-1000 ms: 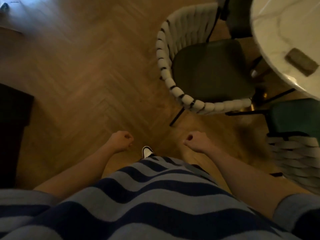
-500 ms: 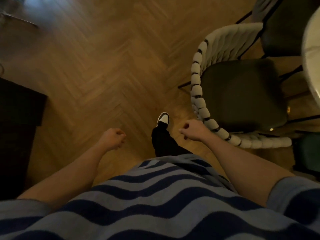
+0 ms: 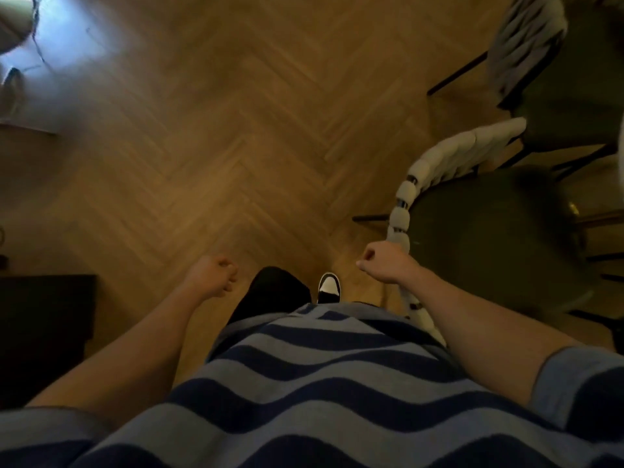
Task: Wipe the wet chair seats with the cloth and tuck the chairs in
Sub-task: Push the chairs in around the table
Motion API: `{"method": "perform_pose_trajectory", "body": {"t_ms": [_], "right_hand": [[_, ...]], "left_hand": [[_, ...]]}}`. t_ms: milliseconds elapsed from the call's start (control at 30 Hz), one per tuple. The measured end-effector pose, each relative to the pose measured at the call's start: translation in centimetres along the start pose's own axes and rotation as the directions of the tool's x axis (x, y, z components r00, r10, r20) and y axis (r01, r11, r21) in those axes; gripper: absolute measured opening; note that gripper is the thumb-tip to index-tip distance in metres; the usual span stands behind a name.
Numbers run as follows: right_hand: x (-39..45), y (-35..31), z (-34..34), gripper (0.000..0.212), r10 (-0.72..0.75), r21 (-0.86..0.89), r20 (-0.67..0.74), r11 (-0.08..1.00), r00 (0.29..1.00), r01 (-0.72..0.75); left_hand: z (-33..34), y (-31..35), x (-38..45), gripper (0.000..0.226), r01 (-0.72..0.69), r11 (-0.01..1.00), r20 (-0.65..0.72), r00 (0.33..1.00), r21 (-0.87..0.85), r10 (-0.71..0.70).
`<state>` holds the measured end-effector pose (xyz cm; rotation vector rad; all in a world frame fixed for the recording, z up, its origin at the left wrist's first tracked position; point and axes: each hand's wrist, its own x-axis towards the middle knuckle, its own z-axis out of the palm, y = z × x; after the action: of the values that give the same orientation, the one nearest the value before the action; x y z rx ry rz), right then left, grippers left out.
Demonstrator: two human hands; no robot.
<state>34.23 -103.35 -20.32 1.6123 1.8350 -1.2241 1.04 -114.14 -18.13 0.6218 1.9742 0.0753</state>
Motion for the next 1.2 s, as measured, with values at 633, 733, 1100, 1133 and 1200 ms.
{"method": "perform_pose_trajectory", "body": {"t_ms": [633,733,1100,1133,1200], "right_hand": [[16.5,-11.1,-20.4,0.023,0.318,0.515,-0.101,0.827,0.943,-0.224],[18.1,-10.3,-22.0,0.018,0.387,0.596,-0.077,0.756,0.919,-0.268],[21.4,-0.6,-28.3,0.024,0.604,0.848,-0.05,0.446,0.796,-0.285],[21.5,0.4,-28.9,0.022,0.617,0.848,-0.053,0.443,0.785,-0.291],[21.8,2.3,-29.8,0.021,0.645,0.863,-0.054,0.414,0.763,-0.289]], "left_hand": [[-19.2,35.8,24.1,0.021,-0.295,0.88,0.277,0.94,0.372,0.198],[-18.2,42.2,26.1,0.02,-0.372,0.807,0.33,0.915,0.46,0.233],[-5.0,63.8,29.2,0.02,-0.643,0.426,0.566,0.765,0.636,0.308],[-3.5,65.3,29.3,0.019,-0.656,0.411,0.586,0.753,0.633,0.3],[-0.4,68.3,29.2,0.017,-0.686,0.366,0.621,0.727,0.629,0.294]]}}
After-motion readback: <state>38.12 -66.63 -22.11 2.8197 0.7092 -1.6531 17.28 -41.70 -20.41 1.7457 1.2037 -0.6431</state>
